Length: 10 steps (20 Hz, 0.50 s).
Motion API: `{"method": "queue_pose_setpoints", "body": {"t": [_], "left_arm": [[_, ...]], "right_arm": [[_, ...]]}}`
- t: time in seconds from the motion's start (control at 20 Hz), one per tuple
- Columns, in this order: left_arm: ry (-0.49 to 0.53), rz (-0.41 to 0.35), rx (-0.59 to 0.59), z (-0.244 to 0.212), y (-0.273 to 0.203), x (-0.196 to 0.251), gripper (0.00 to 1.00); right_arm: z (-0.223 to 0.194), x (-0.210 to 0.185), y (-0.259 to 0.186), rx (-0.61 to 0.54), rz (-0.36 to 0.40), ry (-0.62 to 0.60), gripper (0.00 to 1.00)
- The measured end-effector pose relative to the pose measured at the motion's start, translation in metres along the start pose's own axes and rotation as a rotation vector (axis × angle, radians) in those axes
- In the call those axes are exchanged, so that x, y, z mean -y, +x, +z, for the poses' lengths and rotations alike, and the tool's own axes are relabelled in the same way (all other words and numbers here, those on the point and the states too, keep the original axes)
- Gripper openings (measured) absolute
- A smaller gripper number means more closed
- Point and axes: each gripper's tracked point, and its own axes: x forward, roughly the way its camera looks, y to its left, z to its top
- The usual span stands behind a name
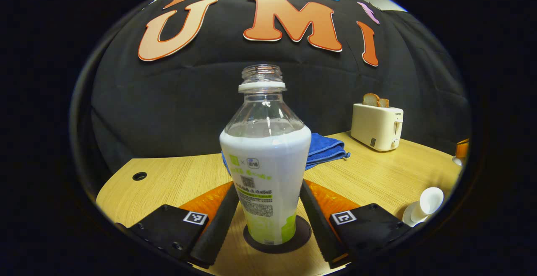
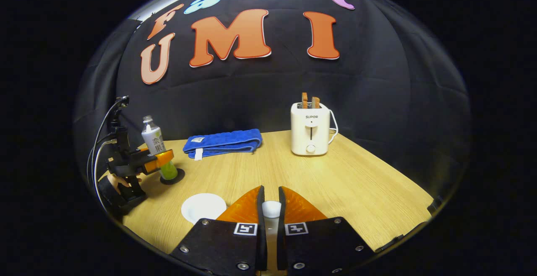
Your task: Open the teacup lid with one hand, grasp the water bottle and pour water into the teacup with the other hand; after pouring, place the water bottle on the coaster and then close the teacup lid.
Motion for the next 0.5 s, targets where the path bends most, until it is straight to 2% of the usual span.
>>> {"method": "queue_pose_setpoints", "body": {"t": [0.1, 0.15, 0.2, 0.5], "left_arm": [[0.012, 0.007, 0.002, 0.001, -0.001, 0.0, 0.95], [0.012, 0.006, 0.003, 0.0, -0.002, 0.001, 1.0], [0.014, 0.008, 0.005, 0.0, -0.004, 0.001, 0.97], [-0.001, 0.031, 0.009, -0.007, -0.021, -0.003, 1.0]], "right_arm": [[0.002, -0.018, 0.004, 0.008, 0.055, 0.012, 0.1], [0.003, -0.028, 0.006, 0.011, 0.084, 0.016, 0.1], [0.002, -0.038, 0.009, 0.013, 0.11, 0.017, 0.1], [-0.013, -0.091, 0.034, -0.002, 0.228, -0.003, 0.1]]}}
